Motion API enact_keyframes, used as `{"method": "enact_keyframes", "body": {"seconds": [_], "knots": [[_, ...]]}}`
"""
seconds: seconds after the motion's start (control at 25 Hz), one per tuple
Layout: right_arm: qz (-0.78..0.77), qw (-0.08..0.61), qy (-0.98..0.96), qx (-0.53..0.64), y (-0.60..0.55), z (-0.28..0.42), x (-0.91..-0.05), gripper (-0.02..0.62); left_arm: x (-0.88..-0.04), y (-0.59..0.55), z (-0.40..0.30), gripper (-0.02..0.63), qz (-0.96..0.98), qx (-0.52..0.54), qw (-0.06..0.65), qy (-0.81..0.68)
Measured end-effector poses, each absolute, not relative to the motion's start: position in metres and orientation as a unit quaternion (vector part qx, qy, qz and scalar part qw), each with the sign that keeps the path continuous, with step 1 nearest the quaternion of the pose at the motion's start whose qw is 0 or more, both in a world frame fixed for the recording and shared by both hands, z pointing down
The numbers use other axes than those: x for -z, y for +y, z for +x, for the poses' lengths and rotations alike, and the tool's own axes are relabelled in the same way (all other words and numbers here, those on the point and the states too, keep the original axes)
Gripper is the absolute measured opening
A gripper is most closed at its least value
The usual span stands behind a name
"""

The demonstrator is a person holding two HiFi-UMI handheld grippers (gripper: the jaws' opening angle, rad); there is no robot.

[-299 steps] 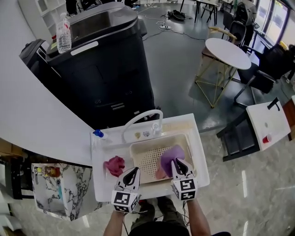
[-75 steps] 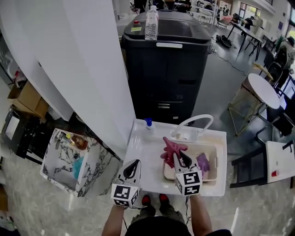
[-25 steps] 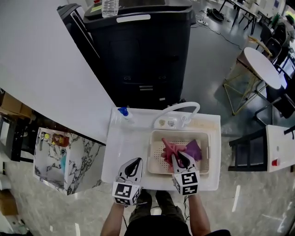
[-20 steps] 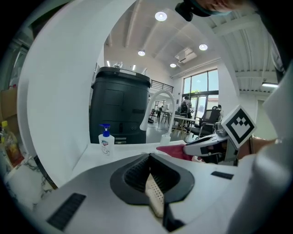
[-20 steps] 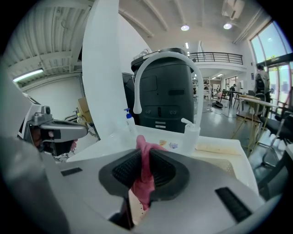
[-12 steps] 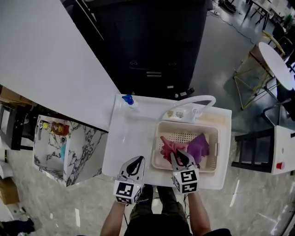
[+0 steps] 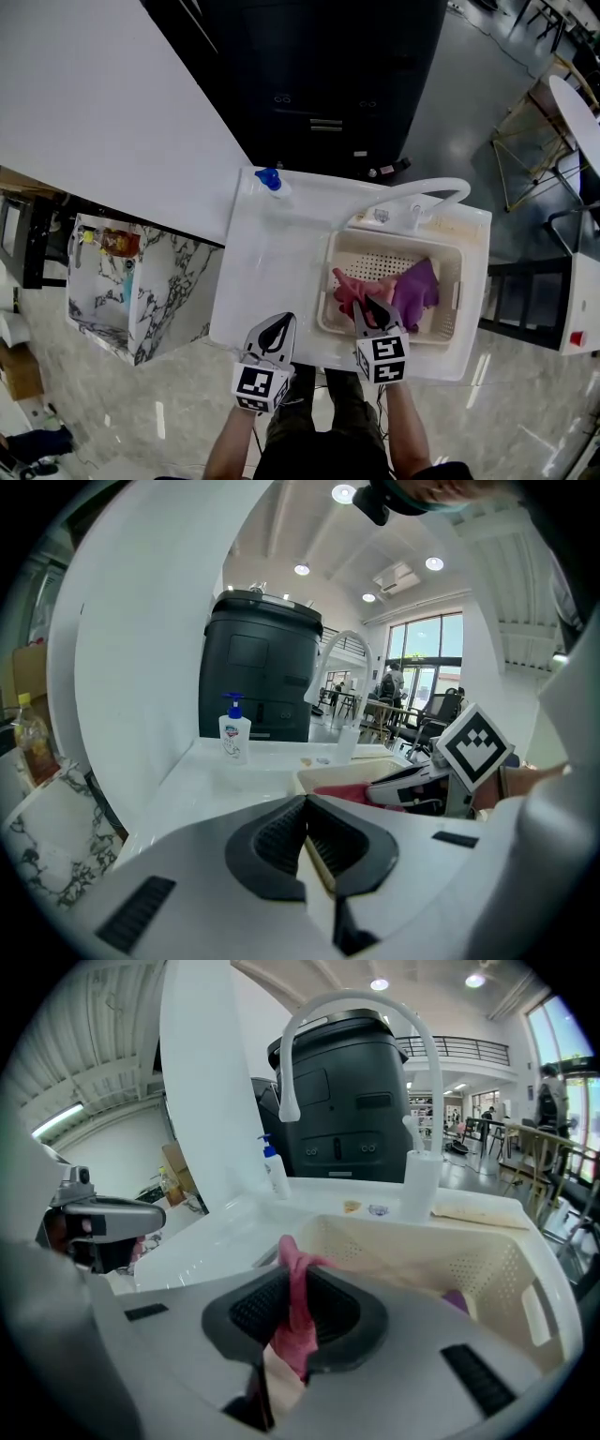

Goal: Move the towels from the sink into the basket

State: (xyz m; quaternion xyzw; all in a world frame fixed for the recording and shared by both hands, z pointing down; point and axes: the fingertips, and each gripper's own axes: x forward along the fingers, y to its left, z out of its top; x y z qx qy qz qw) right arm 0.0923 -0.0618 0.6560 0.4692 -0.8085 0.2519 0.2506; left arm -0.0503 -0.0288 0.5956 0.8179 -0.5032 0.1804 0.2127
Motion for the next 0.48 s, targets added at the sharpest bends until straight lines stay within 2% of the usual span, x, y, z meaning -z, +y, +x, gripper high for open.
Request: {"method": "enact_keyframes", "body": {"seconds": [0.36, 0.48], "knots": [[0.468, 0.249, -0.807, -0.262, -0.0602, 0.0912, -0.6590, 0.079, -0.5911, -0.0318, -0.0495, 0.008, 0.819, -0.182, 0.210, -0.502], [0.473, 0.240, -0.806, -0.262, -0.0617, 0.0928, -0.6545, 0.132, -0.5883, -0.0333, -0.0492, 0.008, 0.820, -0.181, 0.208, -0.502]]}}
